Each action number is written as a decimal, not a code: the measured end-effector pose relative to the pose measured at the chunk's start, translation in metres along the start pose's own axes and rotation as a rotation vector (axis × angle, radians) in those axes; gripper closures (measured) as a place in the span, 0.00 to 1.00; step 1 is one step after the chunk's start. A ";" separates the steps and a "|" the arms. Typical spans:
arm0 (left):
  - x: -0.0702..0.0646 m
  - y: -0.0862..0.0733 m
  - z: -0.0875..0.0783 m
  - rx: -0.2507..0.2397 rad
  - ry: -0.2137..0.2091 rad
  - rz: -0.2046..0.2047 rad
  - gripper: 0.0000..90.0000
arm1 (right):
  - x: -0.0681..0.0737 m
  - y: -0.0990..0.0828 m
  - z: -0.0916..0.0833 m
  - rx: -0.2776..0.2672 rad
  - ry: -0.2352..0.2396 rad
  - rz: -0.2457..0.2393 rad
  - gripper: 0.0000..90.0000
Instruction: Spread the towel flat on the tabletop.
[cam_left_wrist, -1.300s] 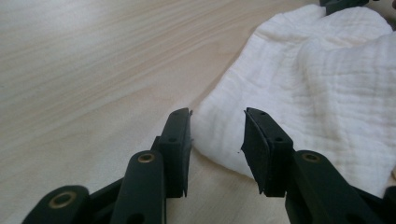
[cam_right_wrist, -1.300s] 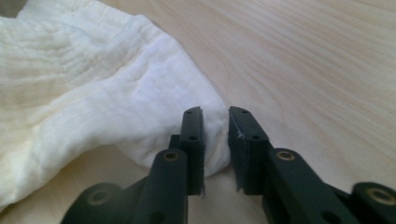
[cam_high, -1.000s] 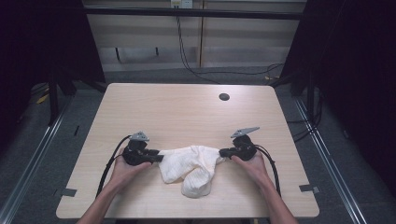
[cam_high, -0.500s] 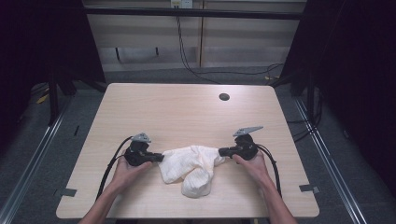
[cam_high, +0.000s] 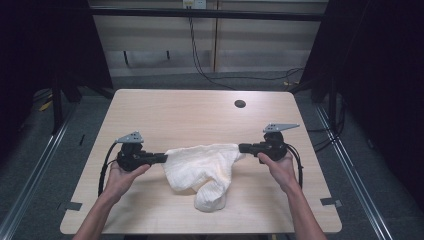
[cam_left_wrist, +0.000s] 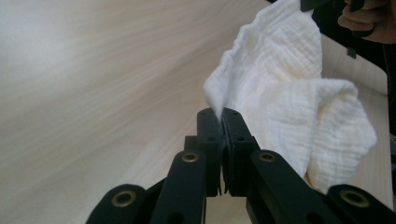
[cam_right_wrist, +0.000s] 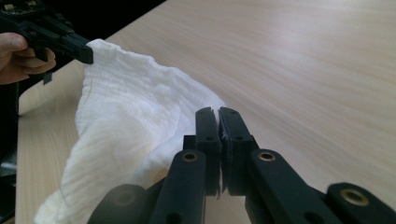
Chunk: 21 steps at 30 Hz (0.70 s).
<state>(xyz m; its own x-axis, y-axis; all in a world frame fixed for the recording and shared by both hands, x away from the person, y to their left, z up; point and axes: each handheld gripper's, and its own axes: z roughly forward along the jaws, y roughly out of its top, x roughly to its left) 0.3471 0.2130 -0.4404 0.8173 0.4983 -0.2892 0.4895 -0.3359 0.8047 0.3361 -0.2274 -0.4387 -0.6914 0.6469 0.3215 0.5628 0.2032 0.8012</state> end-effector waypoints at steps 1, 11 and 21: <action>0.000 0.004 -0.003 -0.017 -0.001 0.003 0.97 | 0.003 0.008 -0.003 -0.016 0.005 -0.011 0.97; -0.001 0.041 -0.044 -0.135 0.058 0.044 0.97 | 0.014 0.051 -0.019 -0.114 0.029 -0.058 0.97; 0.000 0.088 -0.073 -0.222 0.095 0.089 0.97 | 0.021 0.105 -0.036 -0.185 0.030 -0.100 0.97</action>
<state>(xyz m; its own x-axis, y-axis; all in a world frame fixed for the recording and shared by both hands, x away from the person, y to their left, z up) 0.3682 0.2416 -0.3321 0.8172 0.5505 -0.1705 0.3296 -0.2038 0.9219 0.3645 -0.2187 -0.3299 -0.7541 0.6080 0.2483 0.3999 0.1251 0.9080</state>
